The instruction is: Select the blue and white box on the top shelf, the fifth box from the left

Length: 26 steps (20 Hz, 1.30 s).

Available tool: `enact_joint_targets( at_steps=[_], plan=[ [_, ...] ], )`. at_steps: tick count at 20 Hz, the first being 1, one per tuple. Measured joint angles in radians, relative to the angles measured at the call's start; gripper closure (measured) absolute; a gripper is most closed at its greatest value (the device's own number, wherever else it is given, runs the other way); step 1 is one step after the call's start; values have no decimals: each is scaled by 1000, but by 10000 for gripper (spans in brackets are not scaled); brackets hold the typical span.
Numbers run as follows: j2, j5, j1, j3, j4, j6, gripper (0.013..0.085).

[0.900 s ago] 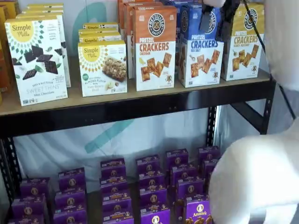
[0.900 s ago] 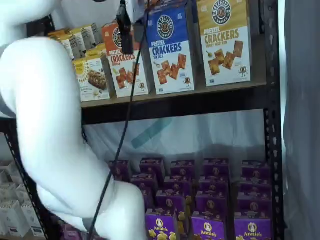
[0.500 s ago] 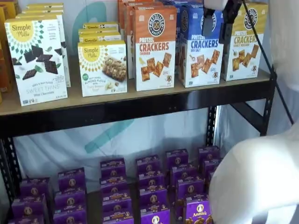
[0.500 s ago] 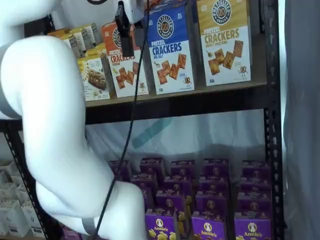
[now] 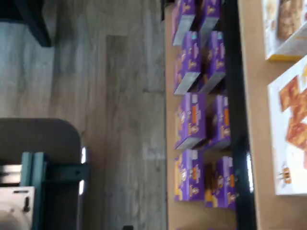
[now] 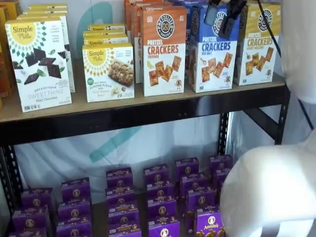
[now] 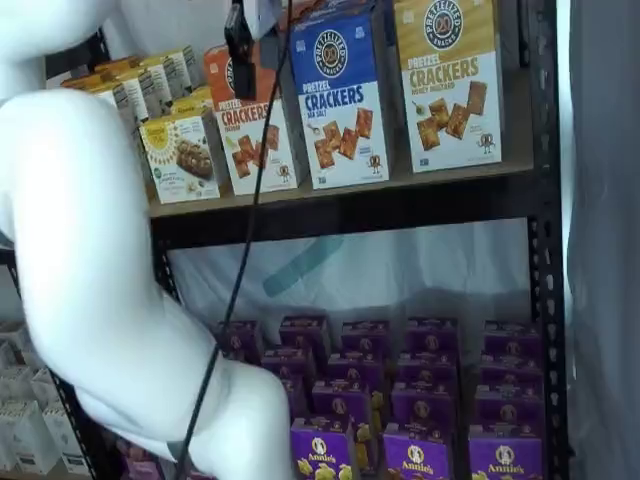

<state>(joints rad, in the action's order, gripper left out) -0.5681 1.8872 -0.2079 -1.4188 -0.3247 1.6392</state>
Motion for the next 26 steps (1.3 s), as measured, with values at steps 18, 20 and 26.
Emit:
enact_joint_targets(
  at_steps=[18, 20, 26],
  plan=[
    [44, -168, -115, -27, -186, 37, 130],
    [68, -175, -120, -49, -186, 42, 130],
    [126, -183, -126, -102, -185, 51, 130]
  ],
)
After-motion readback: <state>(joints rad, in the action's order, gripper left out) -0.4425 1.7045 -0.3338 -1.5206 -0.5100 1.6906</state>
